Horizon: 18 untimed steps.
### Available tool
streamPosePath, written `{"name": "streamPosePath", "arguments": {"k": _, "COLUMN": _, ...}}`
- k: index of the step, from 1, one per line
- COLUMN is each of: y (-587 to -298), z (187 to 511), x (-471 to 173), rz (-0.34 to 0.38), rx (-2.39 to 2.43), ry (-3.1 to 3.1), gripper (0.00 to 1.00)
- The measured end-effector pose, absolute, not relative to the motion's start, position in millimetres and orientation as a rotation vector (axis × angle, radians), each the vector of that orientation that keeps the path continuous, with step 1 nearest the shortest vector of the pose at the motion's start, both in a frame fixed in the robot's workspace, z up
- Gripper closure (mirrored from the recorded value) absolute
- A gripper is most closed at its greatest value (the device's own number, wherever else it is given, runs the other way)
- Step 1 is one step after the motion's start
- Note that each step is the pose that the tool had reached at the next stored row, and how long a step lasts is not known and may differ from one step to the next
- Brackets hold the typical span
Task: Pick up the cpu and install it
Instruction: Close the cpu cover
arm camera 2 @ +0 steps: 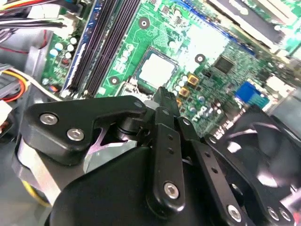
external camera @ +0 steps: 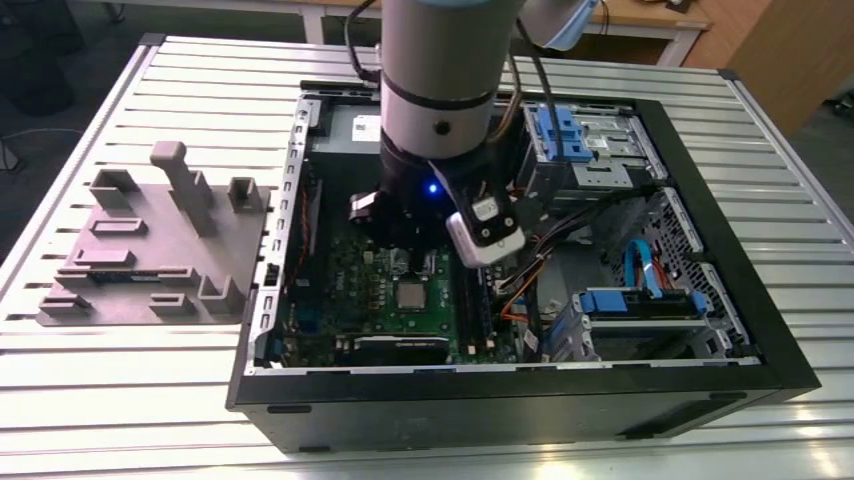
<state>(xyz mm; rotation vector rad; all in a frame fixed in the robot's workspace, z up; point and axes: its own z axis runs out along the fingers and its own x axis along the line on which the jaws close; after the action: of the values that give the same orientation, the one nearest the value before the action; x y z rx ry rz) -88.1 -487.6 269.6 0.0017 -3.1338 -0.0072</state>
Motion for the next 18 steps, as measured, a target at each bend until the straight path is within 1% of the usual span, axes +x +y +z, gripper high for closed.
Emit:
{"name": "streamPosePath", "arguments": {"k": 4, "y": -487.3, "z": 283.5, "x": -88.1, "rz": -0.007, "rx": 0.002, "ry": -3.134, "gripper": 0.9}}
{"name": "streamPosePath", "arguments": {"k": 18, "y": -486.7, "z": 277.6, "x": -88.1, "rz": -0.006, "rx": 0.341, "ry": -3.115, "gripper": 0.9}}
